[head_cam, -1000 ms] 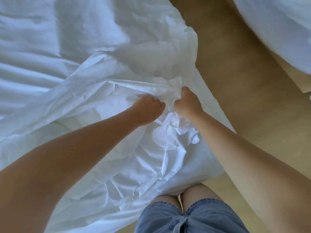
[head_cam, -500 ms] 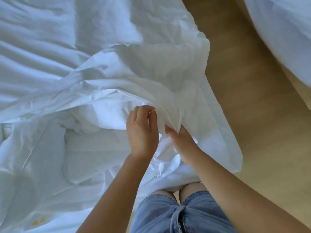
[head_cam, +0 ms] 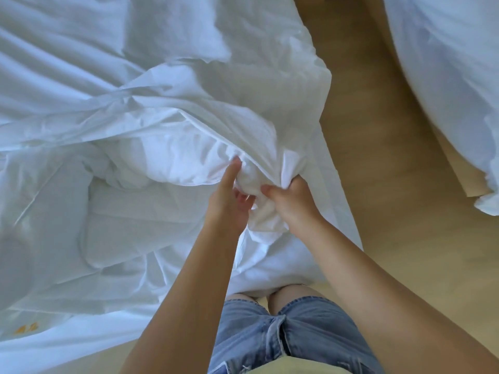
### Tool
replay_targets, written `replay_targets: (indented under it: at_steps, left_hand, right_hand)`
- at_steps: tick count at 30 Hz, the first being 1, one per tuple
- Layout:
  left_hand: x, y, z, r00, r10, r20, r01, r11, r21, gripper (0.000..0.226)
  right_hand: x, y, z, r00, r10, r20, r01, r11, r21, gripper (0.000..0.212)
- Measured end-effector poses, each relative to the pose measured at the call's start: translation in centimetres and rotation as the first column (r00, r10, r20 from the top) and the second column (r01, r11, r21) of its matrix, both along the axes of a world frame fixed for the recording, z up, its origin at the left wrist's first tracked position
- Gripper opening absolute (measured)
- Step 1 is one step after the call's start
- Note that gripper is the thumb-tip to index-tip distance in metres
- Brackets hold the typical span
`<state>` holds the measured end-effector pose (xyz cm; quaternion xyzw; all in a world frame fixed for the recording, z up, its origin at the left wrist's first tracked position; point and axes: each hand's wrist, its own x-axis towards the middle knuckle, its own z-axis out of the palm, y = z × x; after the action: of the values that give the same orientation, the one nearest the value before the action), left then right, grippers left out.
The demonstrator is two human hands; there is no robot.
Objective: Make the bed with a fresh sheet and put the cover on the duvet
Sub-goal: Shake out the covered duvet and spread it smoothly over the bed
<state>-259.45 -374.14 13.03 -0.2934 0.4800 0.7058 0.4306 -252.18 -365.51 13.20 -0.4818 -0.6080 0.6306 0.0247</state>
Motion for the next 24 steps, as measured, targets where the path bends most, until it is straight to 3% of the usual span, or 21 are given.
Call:
replay_targets:
  at_steps: [2,5,9,12,14,17,20,22,24]
  left_hand:
    - [-0.4,0.8,0.1,0.984,-0.153,-0.088,0.157,0.987,0.038,0.027]
    - [-0.8,2.3,0.2,0.94,-0.315,-0.131,0.304,0.948,-0.095,0.027]
    - [-0.2,3.7,0.0,0.921,-0.365,-0.139,0.323,0.912,-0.254,0.001]
    - [1.1,4.4,-0.4,0.834,-0.516,-0.195,0.43,0.83,-0.356,0.01]
    - [1.5,4.7,-0.3,0.81,-0.557,-0.186,0.486,0.813,-0.319,0.014]
    - [1.2,4.8,-0.2,0.774,-0.599,-0.207,0.55,0.797,-0.251,0.026]
    - [1.0,4.4,0.7,0.716,-0.641,-0.278,0.627,0.765,-0.148,0.026]
    - [1.1,4.1,1.1,0.676,-0.66,-0.327,0.661,0.74,-0.126,0.023]
    - [0.5,3.7,1.4,0.691,-0.638,-0.338,0.657,0.75,-0.072,0.019]
  right_hand:
    - [0.2,0.1,0.0,0.997,0.075,0.032,-0.078,0.991,0.113,0.025]
    - [0.0,0.7,0.0,0.992,0.1,0.073,-0.115,0.966,0.233,0.029]
    - [0.0,2.6,0.1,0.997,-0.058,0.054,0.044,0.971,0.236,0.03]
    - [0.3,3.6,0.1,0.992,-0.125,0.022,0.116,0.964,0.238,0.029]
    - [0.5,2.9,0.2,0.996,-0.085,-0.005,0.085,0.982,0.17,0.025]
    - [0.4,1.4,0.6,0.997,-0.062,0.037,0.06,0.995,0.076,0.041]
    - [-0.1,1.4,1.8,0.997,-0.082,0.009,0.083,0.995,-0.057,0.041]
    - [-0.6,1.7,2.3,0.998,-0.068,-0.014,0.066,0.992,-0.104,0.058]
    - [-1.0,1.9,2.3,0.999,-0.008,-0.044,0.001,0.988,-0.156,0.082]
